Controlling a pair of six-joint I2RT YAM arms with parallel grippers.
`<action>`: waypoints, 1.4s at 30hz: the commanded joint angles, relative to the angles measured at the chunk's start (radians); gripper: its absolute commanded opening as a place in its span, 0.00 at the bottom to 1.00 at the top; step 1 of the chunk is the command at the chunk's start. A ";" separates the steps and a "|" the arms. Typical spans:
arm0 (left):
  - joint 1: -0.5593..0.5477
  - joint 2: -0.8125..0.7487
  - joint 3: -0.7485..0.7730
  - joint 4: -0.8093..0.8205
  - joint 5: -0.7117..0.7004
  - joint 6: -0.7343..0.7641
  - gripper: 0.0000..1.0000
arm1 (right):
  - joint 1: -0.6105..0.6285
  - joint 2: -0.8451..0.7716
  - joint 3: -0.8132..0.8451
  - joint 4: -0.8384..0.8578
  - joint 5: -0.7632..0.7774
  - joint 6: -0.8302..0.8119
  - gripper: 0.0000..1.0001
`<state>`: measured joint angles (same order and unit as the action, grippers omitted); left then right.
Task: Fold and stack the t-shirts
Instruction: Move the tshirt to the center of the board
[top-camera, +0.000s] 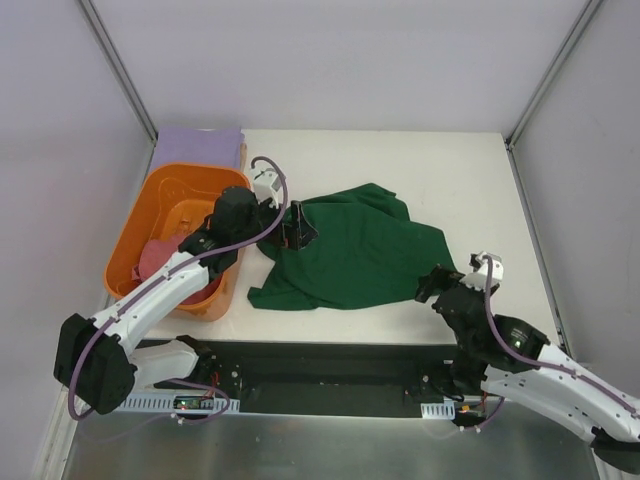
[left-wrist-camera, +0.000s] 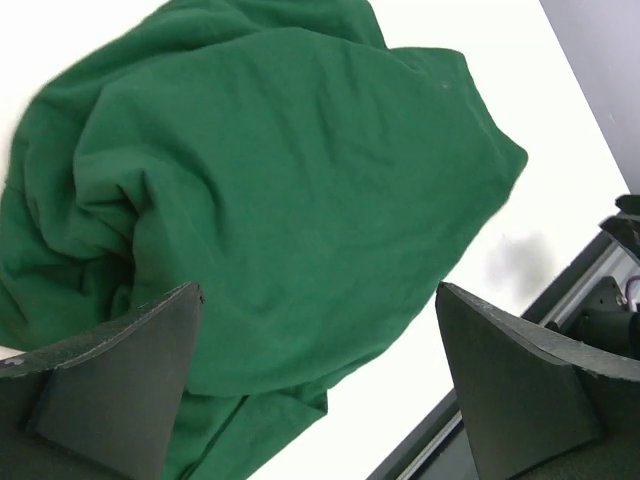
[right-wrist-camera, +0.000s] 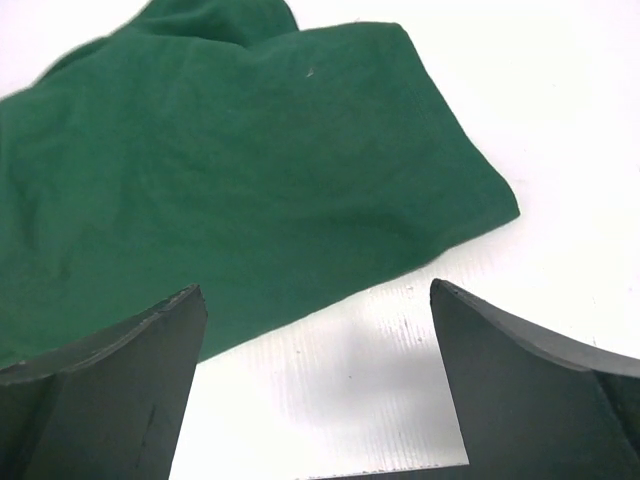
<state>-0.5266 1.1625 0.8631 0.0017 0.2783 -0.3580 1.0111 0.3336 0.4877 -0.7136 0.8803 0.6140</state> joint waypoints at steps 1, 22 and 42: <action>-0.033 -0.069 -0.050 0.032 0.006 -0.054 0.99 | -0.003 0.131 0.072 -0.001 0.036 0.024 0.96; -0.096 0.231 -0.135 0.052 -0.195 -0.145 0.99 | -0.436 0.950 0.216 0.391 -0.540 -0.241 0.96; -0.081 0.740 0.464 -0.039 -0.090 -0.024 0.99 | -0.855 1.179 0.331 0.396 -0.810 -0.388 0.96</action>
<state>-0.6136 1.9362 1.2594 0.0093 0.1230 -0.4229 0.2070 1.5364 0.8284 -0.2661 0.0879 0.3023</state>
